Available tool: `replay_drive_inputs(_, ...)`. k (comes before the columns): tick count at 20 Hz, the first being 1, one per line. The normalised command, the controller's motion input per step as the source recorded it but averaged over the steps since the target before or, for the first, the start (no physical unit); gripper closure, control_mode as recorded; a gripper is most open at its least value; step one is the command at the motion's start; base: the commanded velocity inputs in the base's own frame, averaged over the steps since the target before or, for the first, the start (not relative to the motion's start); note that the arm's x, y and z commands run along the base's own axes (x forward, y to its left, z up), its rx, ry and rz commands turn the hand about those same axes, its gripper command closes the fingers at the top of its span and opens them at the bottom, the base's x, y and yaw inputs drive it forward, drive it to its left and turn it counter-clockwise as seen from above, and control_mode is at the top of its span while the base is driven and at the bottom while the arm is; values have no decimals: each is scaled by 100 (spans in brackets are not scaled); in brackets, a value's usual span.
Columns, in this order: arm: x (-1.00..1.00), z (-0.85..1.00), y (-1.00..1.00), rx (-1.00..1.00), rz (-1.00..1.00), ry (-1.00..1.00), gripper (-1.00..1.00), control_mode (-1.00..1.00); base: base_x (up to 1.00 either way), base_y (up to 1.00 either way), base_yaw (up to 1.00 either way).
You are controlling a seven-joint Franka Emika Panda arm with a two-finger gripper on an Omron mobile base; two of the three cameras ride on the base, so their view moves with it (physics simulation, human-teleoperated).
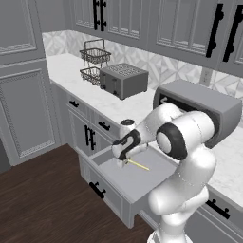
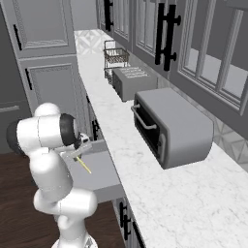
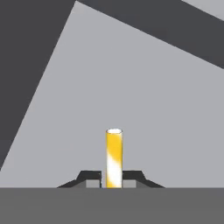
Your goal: Take a straw from the drawer in front and place it inside the glass cup on the dining counter.
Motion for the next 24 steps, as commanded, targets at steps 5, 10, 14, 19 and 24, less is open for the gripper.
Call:
replay_drive_inputs(5,0,100,20,0,-8,0,100,-100,0,0,0)
replay_drive_inputs(10,0,100,5,0,-13,0,100,-100,0,0,0)
replay_drive_inputs(14,-16,100,-3,2,-22,4,100,-100,0,0,0)
replay_drive_inputs(19,-58,100,-13,6,-24,2,100,-100,0,0,0)
replay_drive_inputs(24,-58,92,-6,3,-18,0,100,-100,0,0,0)
